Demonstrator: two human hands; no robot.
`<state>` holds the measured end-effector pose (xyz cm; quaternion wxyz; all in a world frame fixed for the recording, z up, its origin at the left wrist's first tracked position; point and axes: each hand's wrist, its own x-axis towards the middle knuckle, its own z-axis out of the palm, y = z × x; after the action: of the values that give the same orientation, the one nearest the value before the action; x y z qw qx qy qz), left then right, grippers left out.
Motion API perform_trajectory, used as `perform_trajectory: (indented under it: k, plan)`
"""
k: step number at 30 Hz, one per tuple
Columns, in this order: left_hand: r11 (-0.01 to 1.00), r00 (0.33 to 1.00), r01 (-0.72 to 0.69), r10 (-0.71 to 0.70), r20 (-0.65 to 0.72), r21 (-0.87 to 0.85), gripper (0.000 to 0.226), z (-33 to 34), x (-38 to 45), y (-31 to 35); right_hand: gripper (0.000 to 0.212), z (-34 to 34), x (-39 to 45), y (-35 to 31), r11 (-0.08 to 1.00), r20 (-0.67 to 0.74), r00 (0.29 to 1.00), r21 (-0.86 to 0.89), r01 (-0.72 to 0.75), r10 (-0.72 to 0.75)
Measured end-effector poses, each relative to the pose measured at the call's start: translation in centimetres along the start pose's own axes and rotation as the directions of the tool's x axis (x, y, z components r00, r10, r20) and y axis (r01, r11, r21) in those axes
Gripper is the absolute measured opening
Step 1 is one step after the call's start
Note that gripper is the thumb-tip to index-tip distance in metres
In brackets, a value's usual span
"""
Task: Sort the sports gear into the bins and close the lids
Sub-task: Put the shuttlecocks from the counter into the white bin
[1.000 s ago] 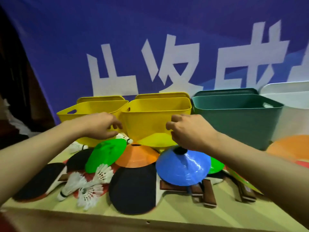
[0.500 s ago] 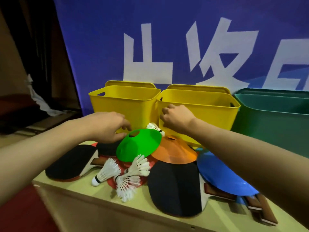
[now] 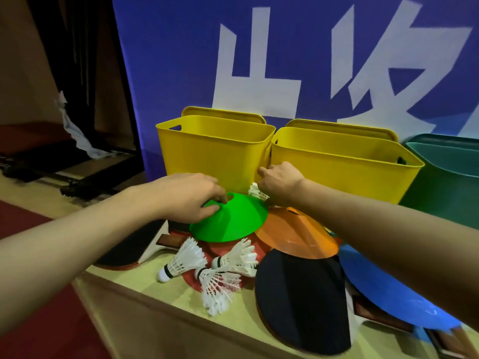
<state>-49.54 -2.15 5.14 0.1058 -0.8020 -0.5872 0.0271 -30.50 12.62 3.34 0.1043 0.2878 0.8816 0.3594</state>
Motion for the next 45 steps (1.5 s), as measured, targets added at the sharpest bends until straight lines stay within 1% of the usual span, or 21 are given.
perform_trajectory:
  k: [6,12,16,20,22,25,26,28,31,34,36,39,43,45]
  plan:
    - [1.000,1.000,0.011,-0.011,0.028,-0.002,0.032,1.0,0.0,-0.8,0.029,0.2,1.3,-1.3,0.994,-0.008,0.998,-0.092,-0.060,0.060]
    - [1.000,0.999,0.014,-0.014,0.048,-0.006,0.034,1.1,-0.4,-0.6,0.030,0.2,1.5,-2.1,0.987,-0.008,0.997,-0.138,-0.077,0.076]
    - [0.998,1.000,0.016,-0.017,-0.018,-0.055,0.047,1.1,-0.7,0.2,0.030,-0.3,1.1,-2.0,0.984,-0.031,0.997,-0.163,-0.070,0.066]
    - [0.998,0.997,-0.029,0.025,-0.077,-0.050,0.050,1.2,-1.2,1.8,0.032,-1.1,0.2,-0.9,0.979,-0.077,0.994,-0.186,-0.090,0.076]
    - [0.995,0.996,-0.060,0.054,-0.074,-0.077,0.055,1.2,-1.8,2.2,0.032,-1.6,-0.8,-0.1,0.976,-0.129,0.987,-0.178,-0.123,0.101]
    - [0.986,0.993,-0.115,0.111,-0.043,-0.123,0.074,0.8,-2.8,2.9,0.032,-1.6,-3.3,1.4,0.977,-0.206,0.970,-0.144,-0.159,0.128]
    - [0.983,0.992,-0.127,0.124,-0.026,-0.132,0.076,0.7,-2.9,3.3,0.033,-1.5,-4.4,1.8,0.976,-0.233,0.965,-0.148,-0.161,0.123]
    - [0.981,0.988,-0.152,0.155,0.017,-0.124,0.069,0.7,-2.8,4.1,0.034,-1.2,-7.1,2.7,0.972,-0.258,0.957,-0.156,-0.176,0.132]
    - [0.981,0.978,-0.174,0.182,0.102,-0.082,0.057,0.9,-1.8,5.0,0.030,-0.6,-10.9,3.7,0.970,-0.211,0.959,-0.107,-0.216,0.190]
    - [0.981,0.962,-0.179,0.192,0.195,-0.082,0.052,1.1,-0.9,5.4,0.027,0.0,-14.1,4.8,0.965,-0.167,0.953,-0.029,-0.262,0.254]
    - [0.980,0.958,-0.192,0.199,0.209,-0.054,0.046,1.1,-0.4,5.5,0.027,0.1,-15.9,5.3,0.961,-0.178,0.946,0.004,-0.276,0.272]
    - [0.979,0.957,-0.204,0.204,0.205,-0.020,0.030,0.7,0.4,5.9,0.022,0.0,-18.2,5.3,0.958,-0.210,0.935,0.040,-0.285,0.287]
    - [0.972,0.953,-0.231,0.219,0.208,0.036,0.008,-0.2,1.5,6.4,0.018,0.2,-20.7,4.8,0.968,-0.290,0.928,-0.021,-0.250,0.234]
    - [0.972,0.956,-0.235,0.226,0.187,0.027,0.010,-1.2,1.7,6.4,0.017,0.3,-21.7,4.7,0.971,-0.314,0.925,-0.038,-0.237,0.213]
